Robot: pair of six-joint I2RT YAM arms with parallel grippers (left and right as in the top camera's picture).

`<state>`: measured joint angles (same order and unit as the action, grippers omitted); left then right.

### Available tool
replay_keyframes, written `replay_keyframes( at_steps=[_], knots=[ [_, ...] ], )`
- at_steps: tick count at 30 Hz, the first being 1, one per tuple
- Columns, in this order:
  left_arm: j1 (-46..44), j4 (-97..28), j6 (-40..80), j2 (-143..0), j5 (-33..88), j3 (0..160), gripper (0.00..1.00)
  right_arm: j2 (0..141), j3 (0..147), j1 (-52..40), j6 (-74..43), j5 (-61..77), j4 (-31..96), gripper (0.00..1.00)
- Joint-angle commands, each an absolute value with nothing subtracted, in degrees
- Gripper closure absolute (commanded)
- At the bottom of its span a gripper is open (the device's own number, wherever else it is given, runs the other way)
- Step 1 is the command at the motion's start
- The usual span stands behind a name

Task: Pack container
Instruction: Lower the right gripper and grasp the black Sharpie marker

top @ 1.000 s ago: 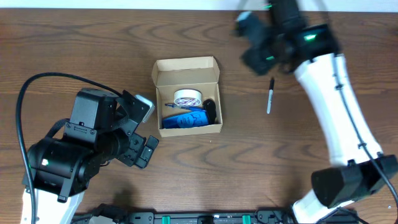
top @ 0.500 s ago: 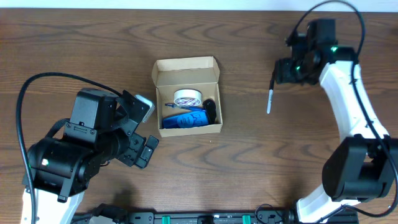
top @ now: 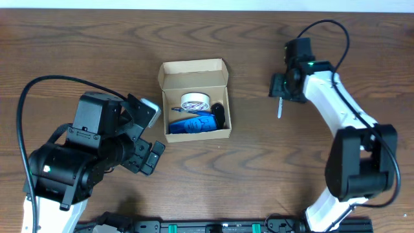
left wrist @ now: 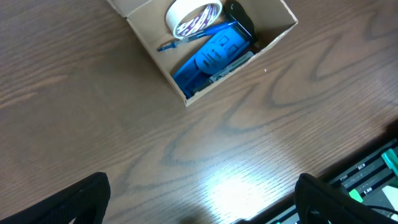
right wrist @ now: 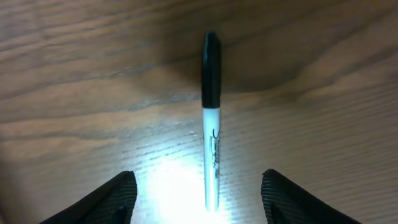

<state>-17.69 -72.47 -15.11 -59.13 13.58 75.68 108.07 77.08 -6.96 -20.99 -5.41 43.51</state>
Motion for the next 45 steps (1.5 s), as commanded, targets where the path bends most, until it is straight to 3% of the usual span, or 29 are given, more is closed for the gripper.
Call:
replay_keyframes(
  at_steps=[1,9,34,37,45],
  knots=[
    [-17.7,-72.7,-15.9,-59.2,14.0,76.7,0.05,110.8,76.7,-6.8,-25.3,-7.6,42.7,0.32],
    [-17.7,-72.7,-15.9,-59.2,14.0,76.7,0.05,113.7,76.7,-6.1,-25.1,-5.4,41.6,0.33],
    [-17.7,-72.7,-15.9,-59.2,14.0,76.7,0.05,117.8,76.7,-5.2,-21.5,-1.2,39.0,0.48],
    [-17.7,-72.7,-15.9,-59.2,14.0,76.7,0.05,117.8,76.7,-5.2,-21.5,-1.2,38.8,0.56],
    [-17.7,-72.7,-15.9,-59.2,14.0,76.7,0.05,117.8,76.7,-5.2,-20.8,-1.0,38.7,0.89]
  ],
)
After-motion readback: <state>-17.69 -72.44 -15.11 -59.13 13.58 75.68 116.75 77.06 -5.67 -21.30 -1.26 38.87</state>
